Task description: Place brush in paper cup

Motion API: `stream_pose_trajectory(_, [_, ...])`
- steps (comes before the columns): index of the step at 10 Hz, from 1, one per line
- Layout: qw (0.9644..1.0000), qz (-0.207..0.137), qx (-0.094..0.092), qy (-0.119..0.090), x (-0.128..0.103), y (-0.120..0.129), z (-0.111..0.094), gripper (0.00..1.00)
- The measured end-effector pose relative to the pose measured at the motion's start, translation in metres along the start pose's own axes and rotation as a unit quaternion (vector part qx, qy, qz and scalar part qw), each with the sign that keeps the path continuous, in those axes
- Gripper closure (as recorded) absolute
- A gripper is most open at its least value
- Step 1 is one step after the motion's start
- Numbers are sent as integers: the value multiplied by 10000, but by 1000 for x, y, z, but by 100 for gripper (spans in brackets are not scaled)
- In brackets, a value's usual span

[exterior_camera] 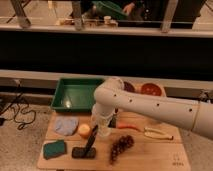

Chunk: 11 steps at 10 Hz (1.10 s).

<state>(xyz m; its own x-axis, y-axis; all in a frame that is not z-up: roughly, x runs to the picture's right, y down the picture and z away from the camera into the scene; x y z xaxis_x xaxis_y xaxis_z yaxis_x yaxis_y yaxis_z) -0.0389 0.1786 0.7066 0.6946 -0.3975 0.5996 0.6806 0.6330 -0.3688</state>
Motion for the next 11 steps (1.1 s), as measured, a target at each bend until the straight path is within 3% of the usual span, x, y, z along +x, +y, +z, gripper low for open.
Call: stream_pose_trajectory(11, [9997,-91,-182,-124,-13,0,19,90])
